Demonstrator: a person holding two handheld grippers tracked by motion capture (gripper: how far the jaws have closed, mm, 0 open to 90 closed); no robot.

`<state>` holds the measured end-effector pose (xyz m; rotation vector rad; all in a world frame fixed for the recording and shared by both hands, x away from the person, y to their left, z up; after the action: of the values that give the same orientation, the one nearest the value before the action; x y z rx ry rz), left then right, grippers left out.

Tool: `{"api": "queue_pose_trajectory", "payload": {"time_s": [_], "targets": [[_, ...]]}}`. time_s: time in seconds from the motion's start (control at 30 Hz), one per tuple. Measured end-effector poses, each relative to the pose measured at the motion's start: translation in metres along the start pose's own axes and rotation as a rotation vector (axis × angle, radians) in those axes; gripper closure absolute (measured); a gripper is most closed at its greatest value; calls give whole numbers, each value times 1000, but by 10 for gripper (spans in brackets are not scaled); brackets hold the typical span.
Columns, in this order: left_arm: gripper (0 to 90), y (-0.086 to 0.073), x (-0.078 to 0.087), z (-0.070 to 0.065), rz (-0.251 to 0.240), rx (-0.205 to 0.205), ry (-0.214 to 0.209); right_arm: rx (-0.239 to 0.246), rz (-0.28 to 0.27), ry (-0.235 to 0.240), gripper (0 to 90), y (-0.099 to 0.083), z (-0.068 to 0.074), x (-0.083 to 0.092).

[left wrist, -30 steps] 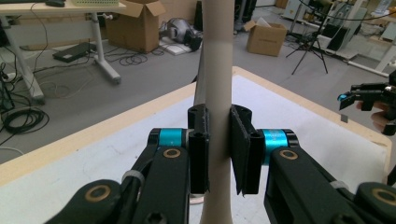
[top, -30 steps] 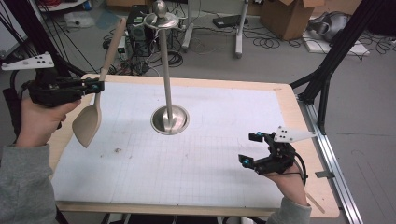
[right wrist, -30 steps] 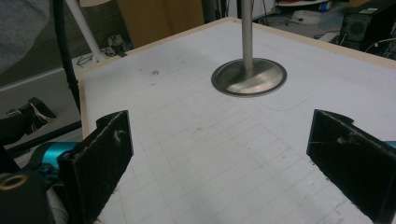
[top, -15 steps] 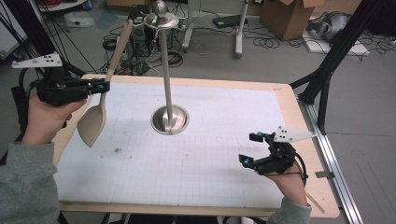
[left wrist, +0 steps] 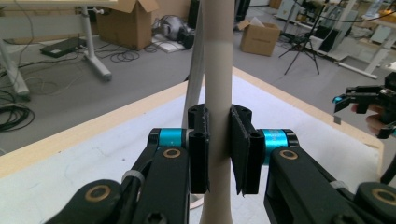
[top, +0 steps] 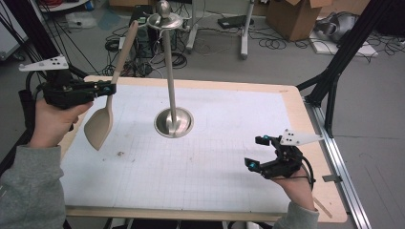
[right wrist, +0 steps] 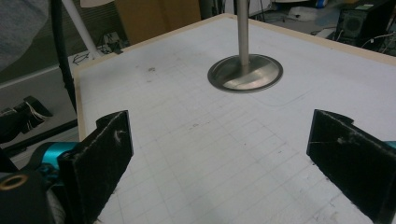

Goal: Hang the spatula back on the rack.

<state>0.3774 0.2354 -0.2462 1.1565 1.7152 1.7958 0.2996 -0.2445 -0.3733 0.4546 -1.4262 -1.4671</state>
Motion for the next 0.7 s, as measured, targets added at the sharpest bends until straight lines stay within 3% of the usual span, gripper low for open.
{"api": "queue_pose_trajectory", "payload": {"time_s": [0.3, 0.7], "targets": [[781, -1, -12, 0, 2, 20, -15, -7, -2, -1, 62, 0, 0, 2], [780, -6, -28, 0, 34, 13, -38, -10, -1, -1, 62, -1, -1, 3]]}}
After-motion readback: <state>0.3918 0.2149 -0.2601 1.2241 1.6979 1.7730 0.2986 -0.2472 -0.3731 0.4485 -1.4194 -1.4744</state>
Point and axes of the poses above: each handheld gripper's, and its own axes: x roughly backward along the jaws, y roughly out of its top, z roughly to its left, the point moved 5 cm from there along -x, roughly forward along the jaws, and after that the axes turned 4 degrees about -x, right-handed, at the moved point
